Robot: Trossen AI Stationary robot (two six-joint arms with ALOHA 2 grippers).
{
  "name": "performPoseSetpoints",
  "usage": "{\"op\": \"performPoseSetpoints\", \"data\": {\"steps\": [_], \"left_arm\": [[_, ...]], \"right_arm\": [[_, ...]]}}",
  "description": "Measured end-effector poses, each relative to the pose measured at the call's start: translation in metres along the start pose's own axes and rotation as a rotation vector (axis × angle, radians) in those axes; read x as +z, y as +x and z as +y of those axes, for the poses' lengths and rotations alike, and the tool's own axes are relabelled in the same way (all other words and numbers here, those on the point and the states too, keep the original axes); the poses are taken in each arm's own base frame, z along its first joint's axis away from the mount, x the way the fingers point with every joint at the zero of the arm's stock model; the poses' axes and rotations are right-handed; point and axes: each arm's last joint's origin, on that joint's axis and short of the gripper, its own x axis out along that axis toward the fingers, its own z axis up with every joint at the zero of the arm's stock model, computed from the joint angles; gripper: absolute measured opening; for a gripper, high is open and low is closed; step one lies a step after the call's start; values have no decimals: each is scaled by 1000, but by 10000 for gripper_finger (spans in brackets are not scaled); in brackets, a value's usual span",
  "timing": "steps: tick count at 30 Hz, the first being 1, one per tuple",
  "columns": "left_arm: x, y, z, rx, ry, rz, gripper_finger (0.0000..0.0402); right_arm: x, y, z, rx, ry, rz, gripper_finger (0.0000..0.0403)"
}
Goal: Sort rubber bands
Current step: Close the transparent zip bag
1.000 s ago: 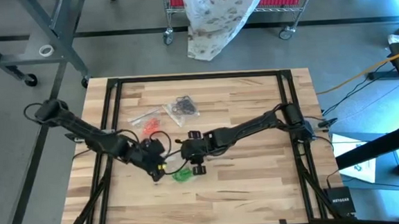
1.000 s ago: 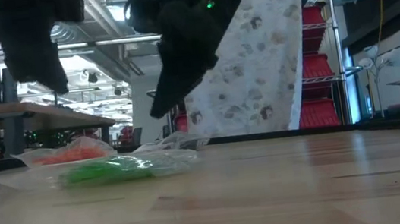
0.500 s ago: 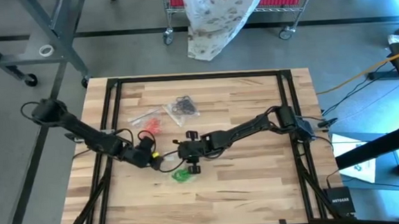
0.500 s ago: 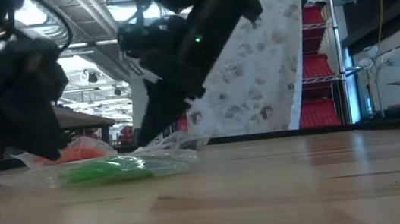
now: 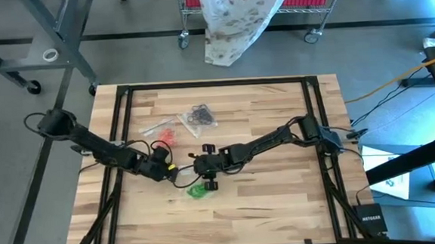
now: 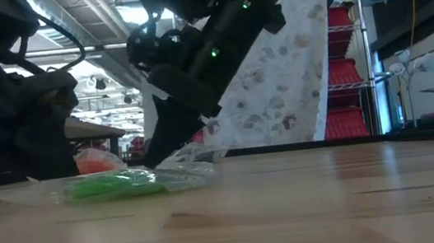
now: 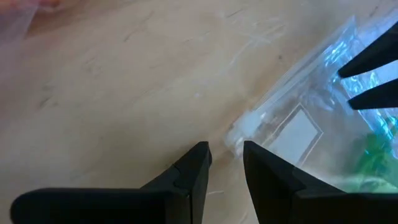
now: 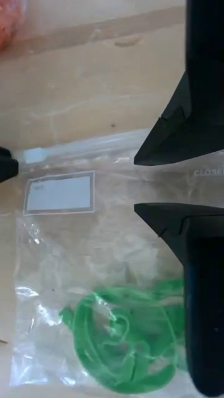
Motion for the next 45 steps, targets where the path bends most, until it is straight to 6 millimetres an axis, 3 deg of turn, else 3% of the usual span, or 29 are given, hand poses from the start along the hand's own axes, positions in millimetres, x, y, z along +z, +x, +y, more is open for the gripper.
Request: {"op": "performPoseSetpoints", "data": {"steps": [9, 22, 31, 42, 45], "left_arm": [[1, 3, -7, -79, 35, -5, 98], [-2, -2, -11, -129, 121, 5, 98], [-1, -12, -26, -280, 186, -27, 96], [-3, -12, -26, -306, 331, 31, 10], [-4, -13, -24, -301, 373, 41, 4]], "right_arm": [[-9, 20, 3, 29, 1, 3, 98], [-9, 22, 3, 26, -1, -8, 98], [-8, 22, 2, 11, -15, -21, 98], [-7, 23, 2, -7, -31, -35, 98], [-7, 23, 2, -9, -49, -36, 98]]}}
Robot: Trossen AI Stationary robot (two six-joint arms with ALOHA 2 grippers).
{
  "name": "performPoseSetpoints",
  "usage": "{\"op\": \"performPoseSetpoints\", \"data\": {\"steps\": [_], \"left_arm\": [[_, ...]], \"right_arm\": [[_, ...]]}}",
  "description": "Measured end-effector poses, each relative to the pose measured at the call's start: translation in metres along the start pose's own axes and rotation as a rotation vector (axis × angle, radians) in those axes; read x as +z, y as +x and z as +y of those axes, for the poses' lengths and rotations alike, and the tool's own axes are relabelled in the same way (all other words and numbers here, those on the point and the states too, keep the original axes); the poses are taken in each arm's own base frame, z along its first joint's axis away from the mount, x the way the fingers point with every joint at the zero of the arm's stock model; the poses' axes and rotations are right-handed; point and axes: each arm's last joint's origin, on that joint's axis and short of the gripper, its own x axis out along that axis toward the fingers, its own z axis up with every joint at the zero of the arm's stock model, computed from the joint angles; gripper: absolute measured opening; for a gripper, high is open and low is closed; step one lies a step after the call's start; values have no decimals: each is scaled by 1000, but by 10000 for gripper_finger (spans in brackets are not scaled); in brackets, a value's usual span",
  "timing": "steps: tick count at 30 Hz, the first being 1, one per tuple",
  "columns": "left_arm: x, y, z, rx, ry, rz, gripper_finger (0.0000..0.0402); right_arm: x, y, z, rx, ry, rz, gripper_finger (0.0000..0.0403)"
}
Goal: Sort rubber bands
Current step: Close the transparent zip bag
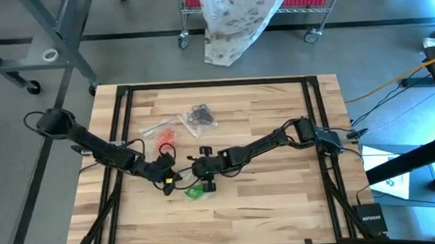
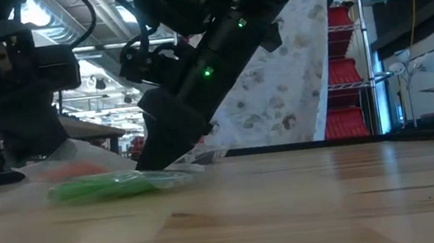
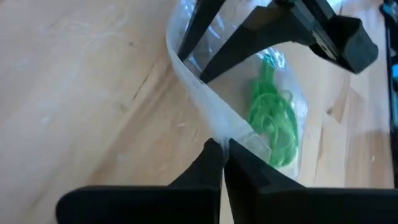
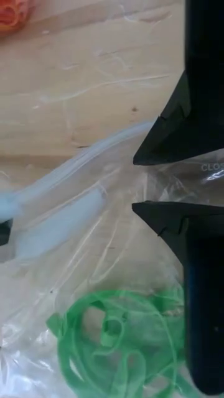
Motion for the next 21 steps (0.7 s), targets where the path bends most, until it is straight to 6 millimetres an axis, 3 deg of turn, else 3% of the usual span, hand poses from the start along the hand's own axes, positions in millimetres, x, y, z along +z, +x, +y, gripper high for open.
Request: {"op": "performPoseSetpoints", "data": {"steps": [5, 13, 21], "left_arm": [[5, -4, -5, 44, 97, 39, 1], [25, -16, -28, 102, 323, 110, 1], [43, -23, -50, 52, 435, 67, 0]], "right_arm": [[5, -11, -1, 5, -26, 3, 98], [45, -67, -7, 28, -34, -173, 98], [55, -73, -5, 87, -51, -262, 109]]}}
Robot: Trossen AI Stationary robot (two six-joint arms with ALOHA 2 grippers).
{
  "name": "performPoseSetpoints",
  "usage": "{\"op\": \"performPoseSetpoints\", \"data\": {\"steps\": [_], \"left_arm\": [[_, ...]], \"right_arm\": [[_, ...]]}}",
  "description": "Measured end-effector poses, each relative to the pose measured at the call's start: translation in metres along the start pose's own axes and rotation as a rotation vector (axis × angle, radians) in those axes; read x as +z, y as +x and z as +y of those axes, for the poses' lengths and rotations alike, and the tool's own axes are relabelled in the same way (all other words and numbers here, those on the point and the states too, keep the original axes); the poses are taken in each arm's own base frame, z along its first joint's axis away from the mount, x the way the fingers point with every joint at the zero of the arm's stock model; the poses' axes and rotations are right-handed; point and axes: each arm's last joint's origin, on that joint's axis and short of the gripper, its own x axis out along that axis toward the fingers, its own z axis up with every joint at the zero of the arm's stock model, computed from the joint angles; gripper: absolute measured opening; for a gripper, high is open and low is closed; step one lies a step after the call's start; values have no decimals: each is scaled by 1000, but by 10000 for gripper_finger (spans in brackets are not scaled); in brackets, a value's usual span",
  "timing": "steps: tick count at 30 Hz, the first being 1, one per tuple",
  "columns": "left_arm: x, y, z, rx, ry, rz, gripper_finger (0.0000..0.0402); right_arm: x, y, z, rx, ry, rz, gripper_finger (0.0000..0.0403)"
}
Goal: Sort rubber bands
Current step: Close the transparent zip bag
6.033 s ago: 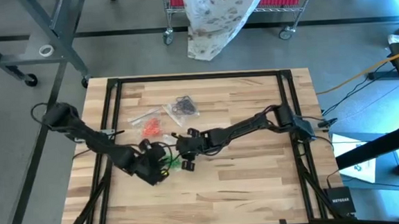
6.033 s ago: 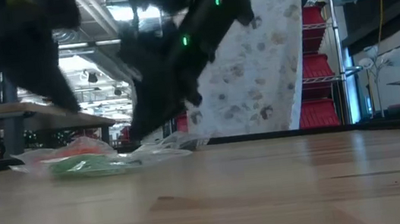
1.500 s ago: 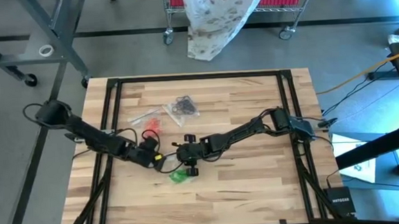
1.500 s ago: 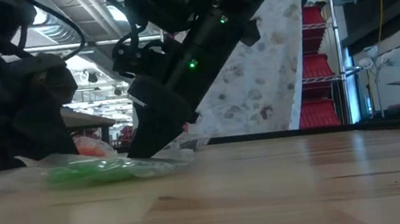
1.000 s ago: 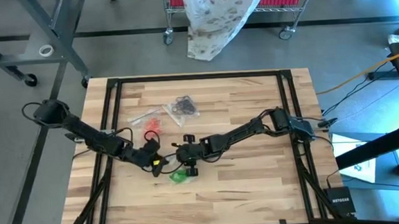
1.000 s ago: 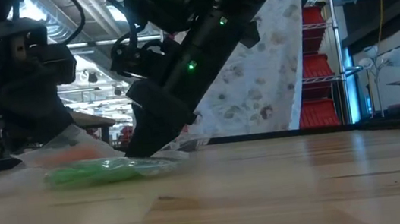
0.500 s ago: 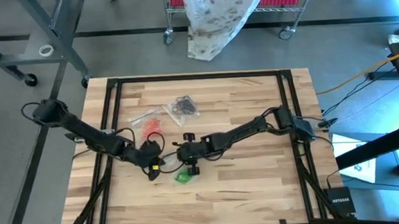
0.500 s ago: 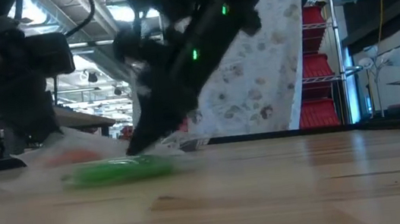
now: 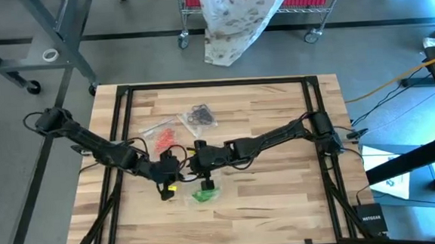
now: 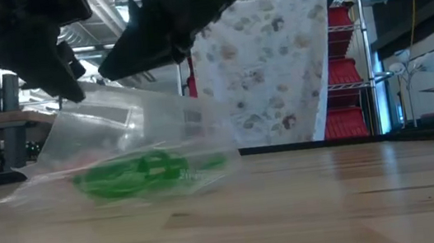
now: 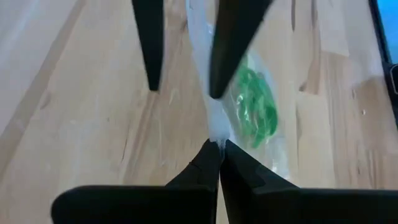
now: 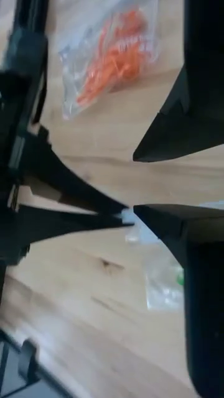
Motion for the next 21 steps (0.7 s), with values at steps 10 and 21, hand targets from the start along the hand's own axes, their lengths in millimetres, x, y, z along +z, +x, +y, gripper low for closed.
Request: {"op": "performPoseSetpoints", "data": {"steps": [10, 21], "left_arm": [[3, -1, 0, 3, 1, -15, 0], [3, -1, 0, 6, 11, -19, 0]], "right_arm": [[3, 2, 2, 50, 18, -9, 162], [-3, 8, 2, 46, -10, 3, 106]]}}
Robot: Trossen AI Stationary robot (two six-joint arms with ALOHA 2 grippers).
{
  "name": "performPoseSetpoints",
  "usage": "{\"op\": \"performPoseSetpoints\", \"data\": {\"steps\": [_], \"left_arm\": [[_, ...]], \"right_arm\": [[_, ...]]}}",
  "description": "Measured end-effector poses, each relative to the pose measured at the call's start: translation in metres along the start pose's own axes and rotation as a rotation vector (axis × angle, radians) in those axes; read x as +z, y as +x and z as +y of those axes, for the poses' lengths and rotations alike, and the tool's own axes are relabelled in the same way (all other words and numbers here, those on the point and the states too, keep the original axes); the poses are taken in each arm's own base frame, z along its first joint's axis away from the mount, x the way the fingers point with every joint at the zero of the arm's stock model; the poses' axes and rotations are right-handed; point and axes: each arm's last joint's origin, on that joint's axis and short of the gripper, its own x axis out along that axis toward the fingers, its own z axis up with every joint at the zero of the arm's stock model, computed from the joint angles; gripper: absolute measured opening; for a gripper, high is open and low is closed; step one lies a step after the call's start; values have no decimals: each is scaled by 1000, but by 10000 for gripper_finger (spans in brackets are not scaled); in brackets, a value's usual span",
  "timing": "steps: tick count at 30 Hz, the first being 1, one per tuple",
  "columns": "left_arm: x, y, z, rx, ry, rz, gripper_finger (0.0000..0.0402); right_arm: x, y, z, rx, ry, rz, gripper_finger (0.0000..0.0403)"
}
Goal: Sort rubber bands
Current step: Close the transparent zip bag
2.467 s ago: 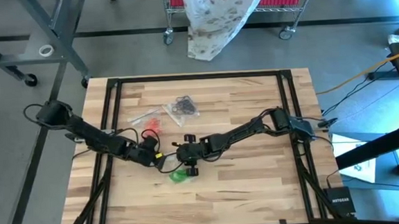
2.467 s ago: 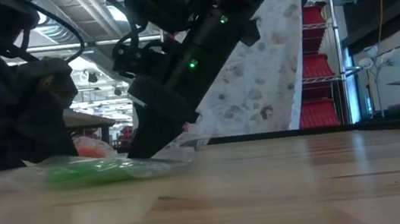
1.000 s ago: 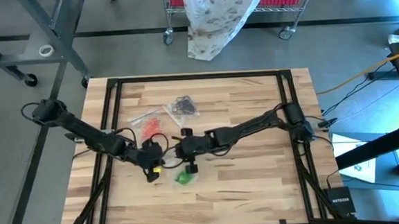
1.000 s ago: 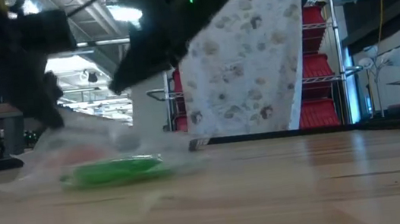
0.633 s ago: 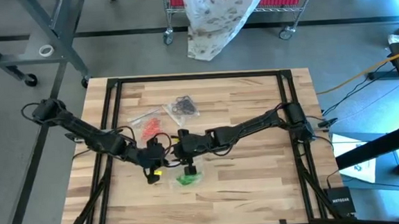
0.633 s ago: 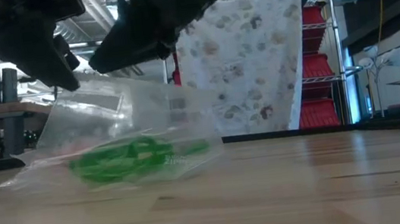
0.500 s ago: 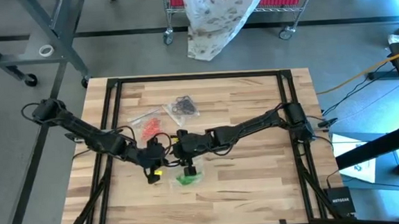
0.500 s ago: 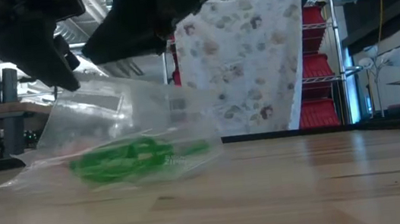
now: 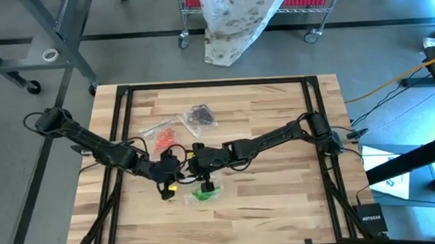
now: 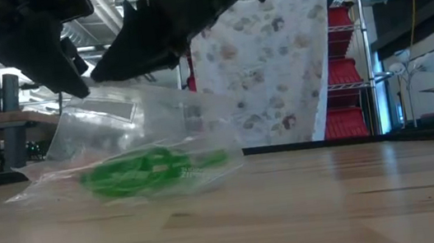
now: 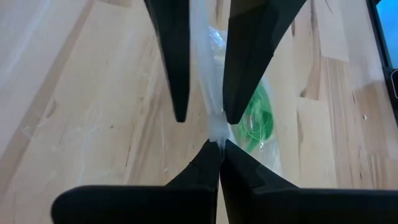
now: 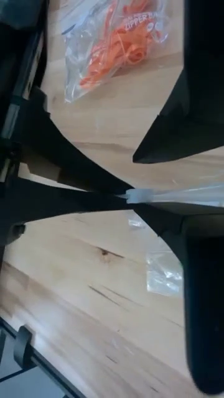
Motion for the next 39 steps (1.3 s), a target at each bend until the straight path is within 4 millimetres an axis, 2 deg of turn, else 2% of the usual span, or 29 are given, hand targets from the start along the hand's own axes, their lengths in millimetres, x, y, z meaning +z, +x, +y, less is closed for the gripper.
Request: {"op": "performPoseSetpoints", "data": {"steps": [4, 15, 25, 31, 39], "left_arm": [[0, 0, 0, 2, -2, -3, 0], [3, 0, -1, 1, -11, -34, 0], [2, 0, -1, 5, -9, -28, 0], [1, -1, -3, 9, 23, -31, 0], [-2, -1, -2, 23, 34, -9, 0]], "right_arm": [[-1, 2, 0, 0, 0, 1, 90], [-2, 2, 0, 9, 0, 5, 83], [-3, 2, 1, 14, -1, 11, 8], [-5, 2, 0, 10, -4, 44, 23], [-15, 0, 0, 13, -7, 154, 14]]}}
